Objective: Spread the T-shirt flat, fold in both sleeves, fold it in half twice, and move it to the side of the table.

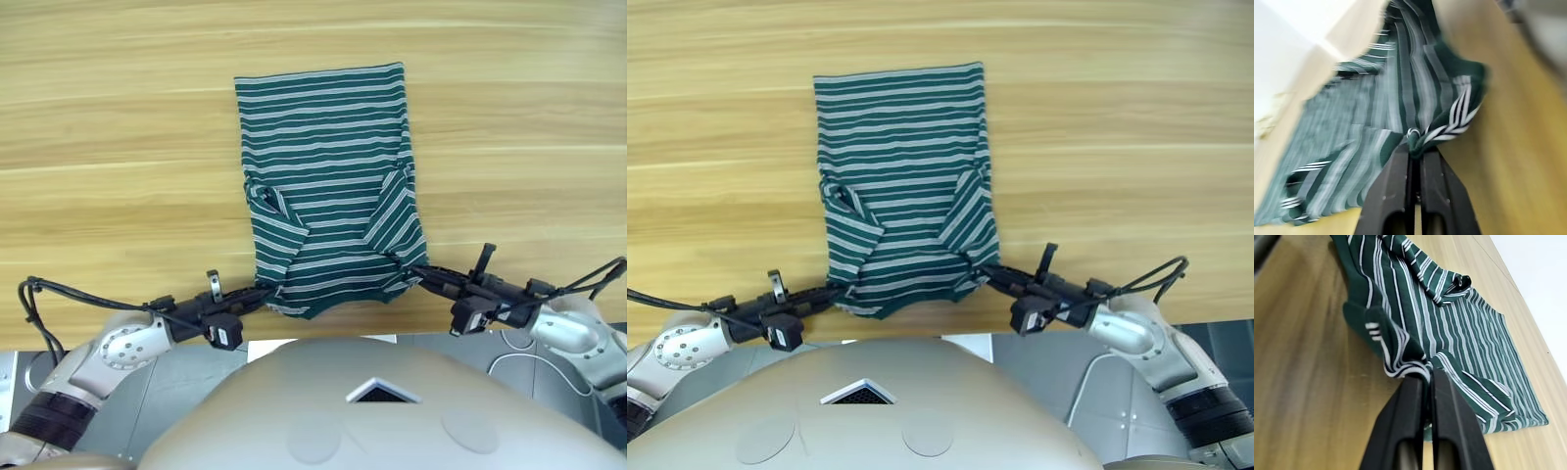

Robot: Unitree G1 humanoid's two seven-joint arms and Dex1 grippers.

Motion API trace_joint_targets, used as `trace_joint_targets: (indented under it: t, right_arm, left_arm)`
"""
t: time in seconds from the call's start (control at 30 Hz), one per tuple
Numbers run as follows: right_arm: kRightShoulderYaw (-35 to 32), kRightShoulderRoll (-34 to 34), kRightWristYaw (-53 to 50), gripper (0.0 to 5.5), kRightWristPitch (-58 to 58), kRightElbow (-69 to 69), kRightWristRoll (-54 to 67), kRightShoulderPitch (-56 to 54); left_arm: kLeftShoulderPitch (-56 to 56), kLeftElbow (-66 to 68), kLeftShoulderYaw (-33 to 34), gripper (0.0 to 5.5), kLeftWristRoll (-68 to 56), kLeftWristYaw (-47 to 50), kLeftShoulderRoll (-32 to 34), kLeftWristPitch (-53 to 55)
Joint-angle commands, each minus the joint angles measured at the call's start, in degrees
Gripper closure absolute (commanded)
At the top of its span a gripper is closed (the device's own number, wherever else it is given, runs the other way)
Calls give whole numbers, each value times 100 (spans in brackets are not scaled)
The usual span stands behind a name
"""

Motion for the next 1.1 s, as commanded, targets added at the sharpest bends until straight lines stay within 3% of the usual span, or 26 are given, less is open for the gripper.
trace_joint_targets:
  t: [0.03,0.27,0.6,1.1]
  right_arm:
    - [-286,356,-52,548,232,4,-55,-705]
    - [-239,1482,-420,548,750,716,-754,-2767]
    - [333,2998,-1668,548,1084,4029,-1980,-5659]
    - [924,3843,-3129,548,954,7430,-2530,-7577]
  left_arm:
    - [-827,55,611,550,65,542,-566,315]
    - [-2451,641,971,550,1003,1185,-1179,1004]
    - [-4887,3521,305,550,2180,2237,-1835,1227]
    - [-7045,7182,-514,550,2565,3468,-2359,864]
